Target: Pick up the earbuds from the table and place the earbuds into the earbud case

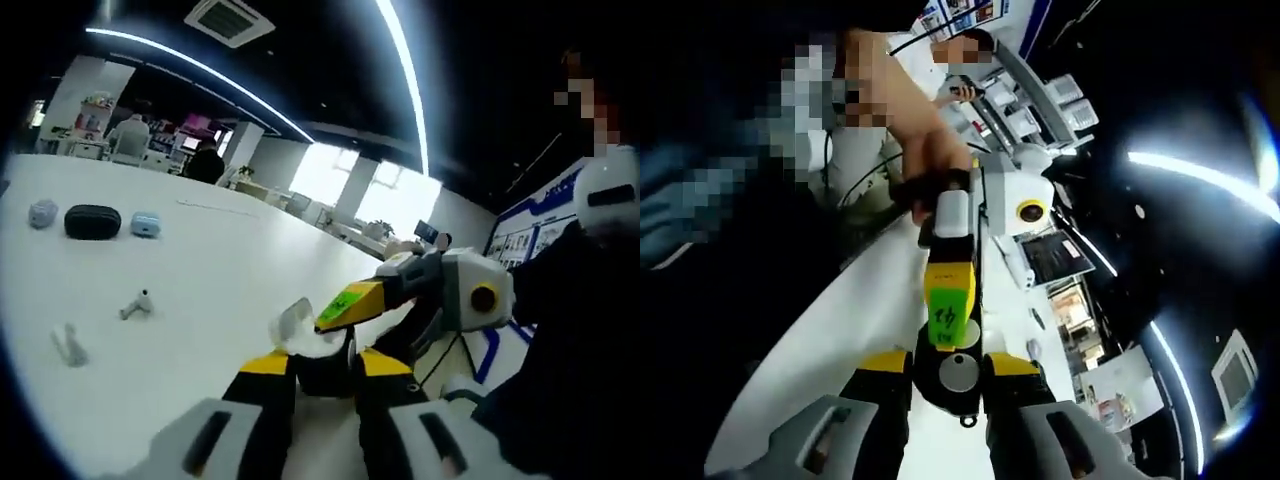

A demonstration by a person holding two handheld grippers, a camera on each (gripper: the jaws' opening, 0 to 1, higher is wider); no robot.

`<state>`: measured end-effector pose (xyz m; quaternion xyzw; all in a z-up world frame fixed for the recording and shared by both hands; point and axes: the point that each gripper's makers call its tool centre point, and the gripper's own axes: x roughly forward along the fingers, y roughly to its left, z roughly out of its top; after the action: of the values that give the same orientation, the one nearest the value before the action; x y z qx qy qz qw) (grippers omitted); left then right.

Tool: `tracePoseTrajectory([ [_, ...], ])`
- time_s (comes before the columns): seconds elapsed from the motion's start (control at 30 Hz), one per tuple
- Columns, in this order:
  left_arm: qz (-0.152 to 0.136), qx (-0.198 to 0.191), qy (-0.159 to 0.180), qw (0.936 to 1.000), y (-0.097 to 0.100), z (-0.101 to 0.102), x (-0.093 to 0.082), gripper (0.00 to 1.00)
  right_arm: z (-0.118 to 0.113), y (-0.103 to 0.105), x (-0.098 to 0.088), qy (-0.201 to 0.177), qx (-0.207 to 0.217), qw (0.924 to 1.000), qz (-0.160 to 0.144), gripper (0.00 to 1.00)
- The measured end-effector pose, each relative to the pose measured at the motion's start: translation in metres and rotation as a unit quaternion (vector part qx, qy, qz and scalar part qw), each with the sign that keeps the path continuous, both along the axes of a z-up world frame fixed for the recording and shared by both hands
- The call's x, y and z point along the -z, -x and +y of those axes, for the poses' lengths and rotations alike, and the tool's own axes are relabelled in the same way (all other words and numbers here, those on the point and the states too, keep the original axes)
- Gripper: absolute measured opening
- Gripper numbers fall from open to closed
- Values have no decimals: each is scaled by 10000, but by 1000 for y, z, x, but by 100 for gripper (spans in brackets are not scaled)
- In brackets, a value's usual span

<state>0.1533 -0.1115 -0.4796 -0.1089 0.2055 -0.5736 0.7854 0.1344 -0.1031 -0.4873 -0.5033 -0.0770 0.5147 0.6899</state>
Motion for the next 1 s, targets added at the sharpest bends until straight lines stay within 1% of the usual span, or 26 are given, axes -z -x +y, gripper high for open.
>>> tracePoseTrajectory([
  [0.03, 8, 15, -8, 10000, 0, 1, 2, 25, 0, 0, 1, -2, 5, 10000, 67, 26],
  [0.07, -6, 40, -41, 10000, 1, 1, 3, 25, 1, 2, 3, -9, 12, 9998, 217, 26],
  [0.1, -27, 57, -69, 10000, 1, 1, 5, 25, 1, 4, 6, -19, 51, 9990, 443, 26],
  [0.13, -74, 68, -144, 9998, 1, 1, 8, 25, 5, 8, 5, -101, -41, 9982, 587, 25],
  [0.17, -154, 103, -187, 9997, 2, 1, 9, 25, 6, 7, 1, -189, -26, 9981, 578, 25],
  [0.2, -196, 121, -140, 9996, 2, 1, 7, 25, 7, 7, -1, -257, -15, 9978, 610, 23],
  [0.23, -320, 151, -206, 9992, 2, 1, 8, 25, 9, 8, -1, -268, 24, 9965, 790, 23],
  [0.3, -571, 233, -299, 9976, 4, 1, 7, 25, 10, 9, -3, -376, 36, 9945, 975, 21],
  [0.33, -650, 262, -334, 9970, 5, 1, 7, 25, 11, 10, -2, -440, 48, 9926, 1129, 22],
  [0.4, -796, 327, -391, 9955, 6, 2, 8, 25, 12, 13, -2, -561, 57, 9894, 1340, 23],
  [0.47, -1039, 424, -493, 9925, 9, 3, 10, 25, 13, 20, -5, -851, 92, 9796, 1820, 23],
  [0.5, -1065, 439, -507, 9920, 10, 3, 10, 25, 11, 21, -5, -931, 187, 9744, 2038, 23],
  [0.53, -1044, 440, -460, 9925, 10, 3, 9, 25, 11, 22, -8, -1030, 184, 9713, 2137, 22],
  [0.57, -1166, 468, -534, 9906, 11, 3, 10, 25, 9, 23, -12, -1203, 258, 9649, 2320, 18],
  [0.6, -1257, 480, -582, 9892, 11, 4, 11, 25, 8, 23, -14, -1319, 345, 9587, 2496, 16],
  [0.63, -1277, 492, -618, 9887, 12, 3, 13, 25, 4, 20, -20, -1562, 488, 9496, 2672, 16],
  [0.67, -1310, 506, -670, 9878, 13, 4, 15, 25, 1, 16, -28, -1809, 564, 9441, 2696, 16],
  [0.73, -1352, 525, -698, 9870, 14, 4, 16, 25, -9, 5, -40, -2265, 928, 9275, 2825, 17],
  [0.8, -1408, 504, -727, 9861, 14, 4, 18, 25, -20, -9, -47, -2635, 1333, 9116, 2858, 17],
  [0.83, -1418, 502, -740, 9858, 14, 5, 18, 25, -24, -13, -46, -2725, 1497, 9041, 2932, 17],
  [0.87, -1433, 504, -755, 9855, 14, 4, 19, 25, -26, -17, -45, -2868, 1639, 8923, 3077, 17],
  [0.9, -1453, 506, -778, 9850, 14, 4, 20, 25, -27, -18, -39, -2962, 1801, 8729, 3433, 18],
  [0.93, -1463, 510, -793, 9847, 14, 4, 21, 25, -25, -20, -36, -3044, 1849, 8621, 3605, 19],
  [0.97, -1471, 515, -812, 9844, 13, 4, 22, 25, -27, -22, -30, -3076, 2018, 8501, 3768, 19],
  [1.0, -1468, 517, -830, 9843, 13, 4, 22, 25, -24, -23, -27, -3180, 2021, 8386, 3934, 19],
])
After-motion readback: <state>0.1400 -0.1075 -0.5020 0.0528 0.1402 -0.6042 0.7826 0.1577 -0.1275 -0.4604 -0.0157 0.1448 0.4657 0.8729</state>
